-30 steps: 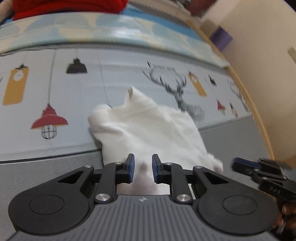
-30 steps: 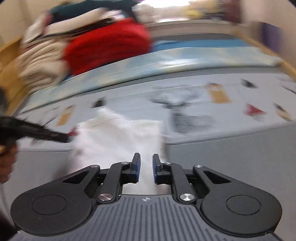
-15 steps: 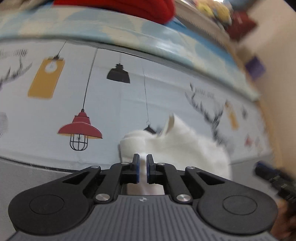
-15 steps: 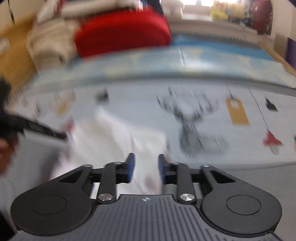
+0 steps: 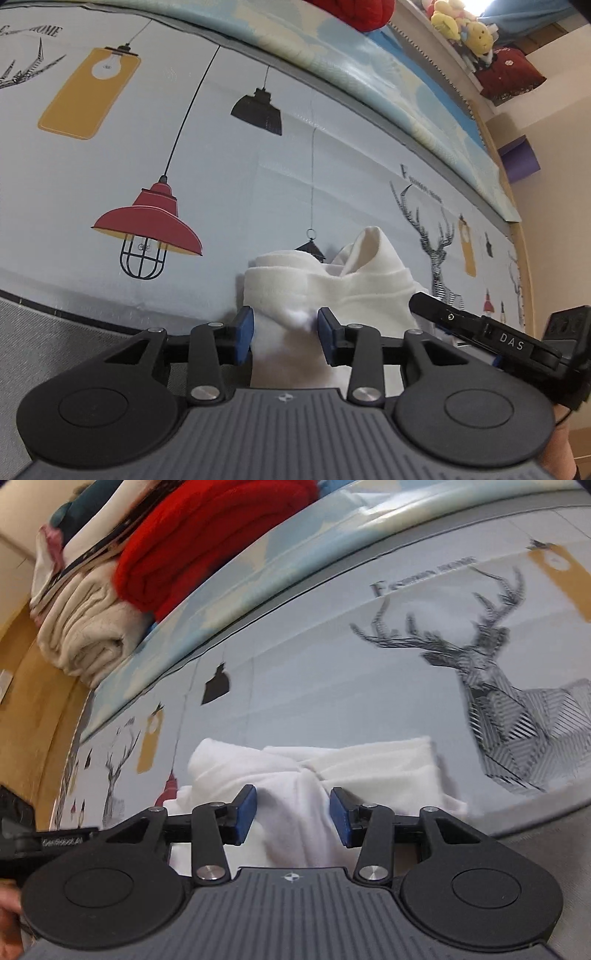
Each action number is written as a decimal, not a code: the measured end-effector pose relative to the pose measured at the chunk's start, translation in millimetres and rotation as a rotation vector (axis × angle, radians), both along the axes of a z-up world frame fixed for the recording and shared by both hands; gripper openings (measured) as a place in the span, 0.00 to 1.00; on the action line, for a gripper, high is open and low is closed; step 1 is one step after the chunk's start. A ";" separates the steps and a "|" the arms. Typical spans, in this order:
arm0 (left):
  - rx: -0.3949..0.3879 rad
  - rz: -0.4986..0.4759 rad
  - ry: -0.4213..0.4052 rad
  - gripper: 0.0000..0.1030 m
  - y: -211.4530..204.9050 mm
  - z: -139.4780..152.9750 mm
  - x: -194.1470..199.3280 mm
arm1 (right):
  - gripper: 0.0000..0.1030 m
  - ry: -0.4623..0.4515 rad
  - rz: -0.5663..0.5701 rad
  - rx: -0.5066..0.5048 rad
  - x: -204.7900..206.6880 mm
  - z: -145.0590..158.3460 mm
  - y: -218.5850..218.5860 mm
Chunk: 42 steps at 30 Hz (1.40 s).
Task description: Fold small clothes
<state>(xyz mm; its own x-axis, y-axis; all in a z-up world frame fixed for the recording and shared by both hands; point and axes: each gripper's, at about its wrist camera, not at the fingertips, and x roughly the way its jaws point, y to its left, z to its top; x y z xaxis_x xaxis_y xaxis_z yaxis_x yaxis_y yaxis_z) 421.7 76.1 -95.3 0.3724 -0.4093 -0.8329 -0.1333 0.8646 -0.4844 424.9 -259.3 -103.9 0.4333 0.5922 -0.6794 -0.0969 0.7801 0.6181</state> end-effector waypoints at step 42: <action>0.515 -0.556 -0.169 0.23 -107.3 25.6 -100.2 | 0.41 -0.108 0.089 -0.428 -130.9 38.9 -25.6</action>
<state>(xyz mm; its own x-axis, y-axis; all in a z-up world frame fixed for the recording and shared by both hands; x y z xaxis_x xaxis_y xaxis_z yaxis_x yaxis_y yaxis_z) 321.6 -31.2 -69.7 0.3644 -0.1499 -0.9191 0.4262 0.9044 0.0215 294.1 -284.9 -65.0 0.4752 0.3055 -0.8251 -0.2215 0.9491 0.2239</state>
